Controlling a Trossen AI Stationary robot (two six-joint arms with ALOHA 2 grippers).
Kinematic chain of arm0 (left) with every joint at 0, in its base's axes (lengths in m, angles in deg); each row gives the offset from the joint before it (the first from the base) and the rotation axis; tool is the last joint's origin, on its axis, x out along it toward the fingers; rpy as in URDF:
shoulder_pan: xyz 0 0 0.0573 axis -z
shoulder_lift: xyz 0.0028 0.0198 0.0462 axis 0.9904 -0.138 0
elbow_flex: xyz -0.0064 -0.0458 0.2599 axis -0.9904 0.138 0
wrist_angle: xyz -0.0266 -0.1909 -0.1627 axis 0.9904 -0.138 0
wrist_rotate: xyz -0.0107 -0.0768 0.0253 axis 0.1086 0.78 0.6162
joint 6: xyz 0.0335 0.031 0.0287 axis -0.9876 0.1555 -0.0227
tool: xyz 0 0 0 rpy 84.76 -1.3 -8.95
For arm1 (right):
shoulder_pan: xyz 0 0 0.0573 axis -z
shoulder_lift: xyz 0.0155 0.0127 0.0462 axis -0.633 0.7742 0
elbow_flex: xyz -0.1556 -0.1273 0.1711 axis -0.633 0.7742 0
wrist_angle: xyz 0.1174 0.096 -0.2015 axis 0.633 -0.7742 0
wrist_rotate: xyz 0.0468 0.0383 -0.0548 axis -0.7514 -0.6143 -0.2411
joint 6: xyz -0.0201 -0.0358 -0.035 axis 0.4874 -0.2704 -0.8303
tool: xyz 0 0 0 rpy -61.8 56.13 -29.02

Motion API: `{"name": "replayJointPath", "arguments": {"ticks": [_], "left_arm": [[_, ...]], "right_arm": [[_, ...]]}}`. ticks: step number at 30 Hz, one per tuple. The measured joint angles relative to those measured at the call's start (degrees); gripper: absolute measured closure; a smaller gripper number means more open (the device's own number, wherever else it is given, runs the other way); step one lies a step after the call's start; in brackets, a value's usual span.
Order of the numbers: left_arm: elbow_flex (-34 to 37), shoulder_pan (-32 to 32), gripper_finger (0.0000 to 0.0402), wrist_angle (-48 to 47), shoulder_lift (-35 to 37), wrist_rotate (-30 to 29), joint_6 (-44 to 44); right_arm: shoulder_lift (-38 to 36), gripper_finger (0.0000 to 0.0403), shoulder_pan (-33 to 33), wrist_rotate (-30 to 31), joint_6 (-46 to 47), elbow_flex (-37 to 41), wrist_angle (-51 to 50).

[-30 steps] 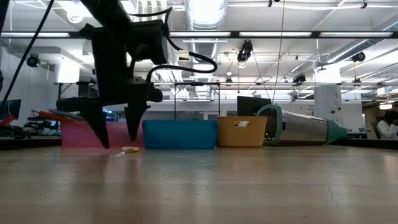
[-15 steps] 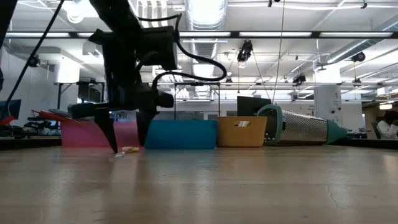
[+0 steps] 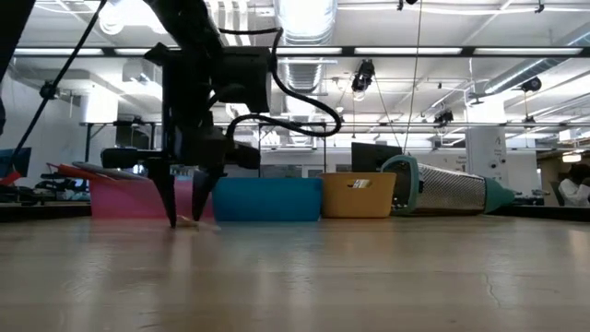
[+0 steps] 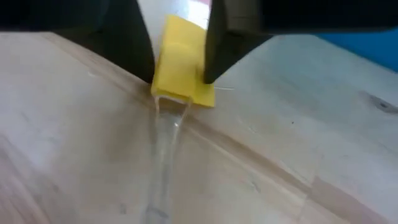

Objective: Pick & Place Kitchen Items
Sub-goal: Put the yellow spatula into the blue bin

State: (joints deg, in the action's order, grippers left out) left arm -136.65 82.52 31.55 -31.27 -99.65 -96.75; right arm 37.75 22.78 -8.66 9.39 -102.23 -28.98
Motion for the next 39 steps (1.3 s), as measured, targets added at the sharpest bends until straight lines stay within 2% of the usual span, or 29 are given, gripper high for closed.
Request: {"name": "replayJointPath", "arguments": {"ticks": [6, 8, 14, 27, 34, 39], "left_arm": [[-1.99, 0.04, 0.036, -2.22, 0.07, 0.17, 1.42], [-2.92, 0.14, 0.0378, -3.56, -0.03, 0.32, 3.26], [-4.36, 0.7, 0.0378, -5.46, 1.51, 0.23, 9.17], [-4.1, 2.76, 0.0378, -5.28, 12.83, 1.4, 19.68], [-4.64, 2.93, 0.0378, -5.0, 17.62, 1.5, 29.53], [-7.83, 1.62, 0.0378, -3.63, 19.53, -1.48, 38.45]], "right_arm": [[0.0, 0.0394, 0.0, -0.02, 0.0, 0.36, -0.08], [-0.02, 0.0394, 0.0, -0.02, 0.0, 0.48, -0.07], [-0.02, 0.0394, 0.0, -0.09, 0.0, 0.52, -0.18], [-0.02, 0.0394, 0.0, -0.09, 0.0, 0.52, -0.46], [-0.02, 0.0394, 0.0, -0.09, 0.0, 0.52, -0.42], [-0.02, 0.0394, 0.0, -0.09, -0.15, 0.52, -0.39]]}}
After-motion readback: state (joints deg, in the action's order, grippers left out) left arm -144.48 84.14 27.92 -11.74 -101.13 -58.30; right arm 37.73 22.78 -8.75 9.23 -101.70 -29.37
